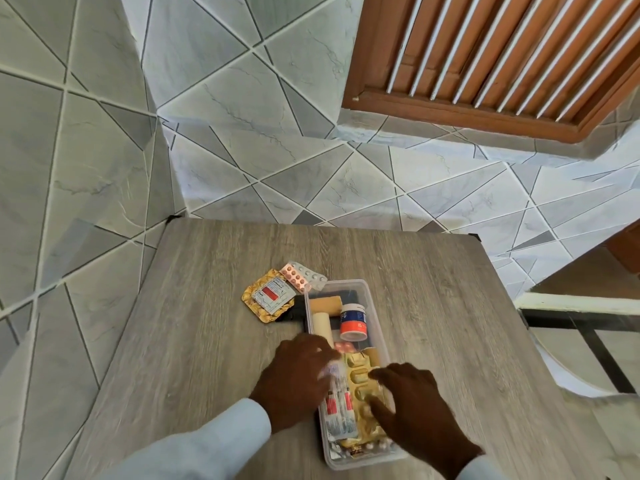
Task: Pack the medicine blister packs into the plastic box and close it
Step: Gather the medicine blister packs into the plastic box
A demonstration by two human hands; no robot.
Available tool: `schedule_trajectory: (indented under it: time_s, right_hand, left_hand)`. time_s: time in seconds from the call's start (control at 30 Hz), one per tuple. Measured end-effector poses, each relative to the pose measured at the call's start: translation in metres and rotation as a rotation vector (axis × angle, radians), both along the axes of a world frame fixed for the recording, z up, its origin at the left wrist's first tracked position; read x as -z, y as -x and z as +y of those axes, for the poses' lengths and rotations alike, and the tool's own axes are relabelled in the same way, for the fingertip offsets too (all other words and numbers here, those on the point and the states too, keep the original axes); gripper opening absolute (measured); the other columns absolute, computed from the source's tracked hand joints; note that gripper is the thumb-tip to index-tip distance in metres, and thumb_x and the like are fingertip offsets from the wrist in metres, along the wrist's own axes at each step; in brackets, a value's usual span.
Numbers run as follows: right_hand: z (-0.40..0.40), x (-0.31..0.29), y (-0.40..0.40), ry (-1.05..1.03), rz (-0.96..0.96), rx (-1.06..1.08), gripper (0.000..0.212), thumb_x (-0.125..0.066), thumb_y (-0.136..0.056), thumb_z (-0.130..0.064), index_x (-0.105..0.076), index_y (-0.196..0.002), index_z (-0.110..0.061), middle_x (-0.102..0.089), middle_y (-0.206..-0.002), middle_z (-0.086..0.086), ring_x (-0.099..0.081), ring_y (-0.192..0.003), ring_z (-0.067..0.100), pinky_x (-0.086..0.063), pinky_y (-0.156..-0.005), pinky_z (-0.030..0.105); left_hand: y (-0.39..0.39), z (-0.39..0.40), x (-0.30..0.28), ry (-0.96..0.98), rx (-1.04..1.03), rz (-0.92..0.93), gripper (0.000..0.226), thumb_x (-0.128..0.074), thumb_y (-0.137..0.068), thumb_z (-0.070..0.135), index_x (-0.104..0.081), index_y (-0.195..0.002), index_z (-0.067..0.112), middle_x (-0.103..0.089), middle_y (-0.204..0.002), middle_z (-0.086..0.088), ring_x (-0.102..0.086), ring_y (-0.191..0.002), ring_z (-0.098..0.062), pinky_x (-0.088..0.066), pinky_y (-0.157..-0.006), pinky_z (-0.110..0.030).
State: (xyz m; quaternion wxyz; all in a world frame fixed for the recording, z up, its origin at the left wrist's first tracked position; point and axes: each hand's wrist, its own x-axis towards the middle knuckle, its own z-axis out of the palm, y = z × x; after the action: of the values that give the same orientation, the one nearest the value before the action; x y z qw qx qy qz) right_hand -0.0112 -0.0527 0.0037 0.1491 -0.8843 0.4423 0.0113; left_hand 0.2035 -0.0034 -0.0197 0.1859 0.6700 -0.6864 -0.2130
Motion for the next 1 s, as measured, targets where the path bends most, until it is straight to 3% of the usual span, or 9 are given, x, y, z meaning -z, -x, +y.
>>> schedule_trajectory:
  time_s: [0.1, 0.17, 0.23, 0.3, 0.43, 0.53, 0.73, 0.83, 1.0]
  right_hand:
    - [-0.036, -0.007, -0.012, -0.052, -0.170, 0.183, 0.031, -0.057, -0.087, -0.046, -0.062, -0.113, -0.030, -0.065, -0.101, -0.012, -0.059, -0.093, 0.005, -0.047, -0.087, 0.029]
    - [-0.059, -0.012, -0.024, -0.093, -0.250, 0.265, 0.026, -0.061, -0.088, -0.039, -0.064, -0.109, -0.025, -0.065, -0.096, -0.009, -0.060, -0.087, 0.006, -0.048, -0.081, 0.024]
    - [-0.092, -0.013, -0.036, -0.141, -0.304, 0.302, 0.023, -0.062, -0.087, -0.037, -0.065, -0.105, -0.022, -0.067, -0.094, -0.006, -0.062, -0.084, 0.008, -0.048, -0.077, 0.023]
    - [-0.129, -0.011, -0.052, -0.201, -0.349, 0.298, 0.021, -0.063, -0.087, -0.032, -0.067, -0.102, -0.017, -0.068, -0.093, -0.002, -0.065, -0.086, 0.013, -0.048, -0.074, 0.024]
    - [-0.196, 0.008, -0.086, -0.306, -0.351, 0.350, 0.027, -0.070, -0.082, -0.032, -0.069, -0.101, -0.011, -0.070, -0.098, 0.006, -0.065, -0.092, 0.020, -0.042, -0.076, 0.022]
    - [-0.230, 0.034, -0.108, -0.440, -0.273, 0.334, 0.041, -0.076, -0.076, -0.035, -0.064, -0.108, -0.014, -0.067, -0.110, 0.007, -0.060, -0.091, 0.015, -0.041, -0.073, 0.017]
    - [-0.252, 0.067, -0.156, -0.555, -0.041, 0.196, 0.070, -0.076, -0.074, -0.045, -0.048, -0.129, -0.012, -0.053, -0.135, 0.011, -0.052, -0.120, 0.030, -0.045, -0.097, 0.037]
    - [-0.257, 0.069, -0.176, -0.559, 0.051, 0.116, 0.072, -0.075, -0.074, -0.047, -0.045, -0.128, -0.011, -0.053, -0.133, 0.012, -0.053, -0.118, 0.031, -0.044, -0.093, 0.037]
    - [-0.245, 0.078, -0.197, -0.555, 0.079, 0.120, 0.075, -0.078, -0.069, -0.047, -0.042, -0.125, -0.012, -0.057, -0.125, 0.011, -0.059, -0.109, 0.030, -0.050, -0.086, 0.038]
  left_hand:
    - [-0.030, -0.029, 0.015, 0.050, -0.348, 0.232, 0.033, -0.061, -0.085, 0.036, -0.056, -0.117, 0.027, -0.058, -0.118, 0.004, -0.053, -0.111, -0.015, -0.044, -0.093, -0.029]
    - [-0.055, -0.043, 0.025, -0.010, -0.604, 0.355, 0.043, -0.072, -0.077, 0.035, -0.057, -0.115, 0.021, -0.061, -0.116, -0.004, -0.060, -0.103, -0.020, -0.051, -0.085, -0.033]
    - [-0.073, -0.062, 0.035, -0.155, -0.870, 0.456, 0.062, -0.080, -0.069, 0.038, -0.052, -0.120, 0.018, -0.058, -0.120, -0.014, -0.060, -0.104, -0.031, -0.054, -0.086, -0.041]
    - [-0.080, -0.076, 0.044, -0.308, -1.001, 0.431, 0.079, -0.082, -0.064, 0.044, -0.043, -0.128, 0.019, -0.050, -0.125, -0.019, -0.053, -0.112, -0.039, -0.050, -0.091, -0.048]
    - [-0.071, -0.102, 0.057, -0.406, -1.074, 0.314, 0.096, -0.080, -0.060, 0.055, -0.030, -0.135, 0.024, -0.041, -0.129, -0.020, -0.041, -0.121, -0.040, -0.043, -0.097, -0.053]
    - [-0.063, -0.124, 0.062, -0.421, -1.154, 0.243, 0.098, -0.080, -0.059, 0.056, -0.027, -0.135, 0.026, -0.036, -0.131, -0.019, -0.038, -0.123, -0.039, -0.043, -0.096, -0.055]
    - [-0.070, -0.151, 0.071, -0.467, -1.216, 0.305, 0.105, -0.087, -0.058, 0.040, -0.021, -0.139, 0.028, -0.023, -0.142, -0.021, -0.033, -0.126, -0.043, -0.043, -0.099, -0.053]
    - [-0.073, -0.156, 0.071, -0.453, -1.219, 0.329, 0.109, -0.088, -0.058, 0.034, -0.018, -0.142, 0.030, -0.034, -0.138, -0.021, -0.040, -0.122, -0.043, -0.044, -0.098, -0.053]
    - [-0.074, -0.152, 0.071, -0.399, -1.183, 0.427, 0.101, -0.081, -0.051, 0.045, -0.020, -0.131, 0.035, -0.062, -0.116, -0.010, -0.060, -0.104, -0.036, -0.051, -0.089, -0.052]
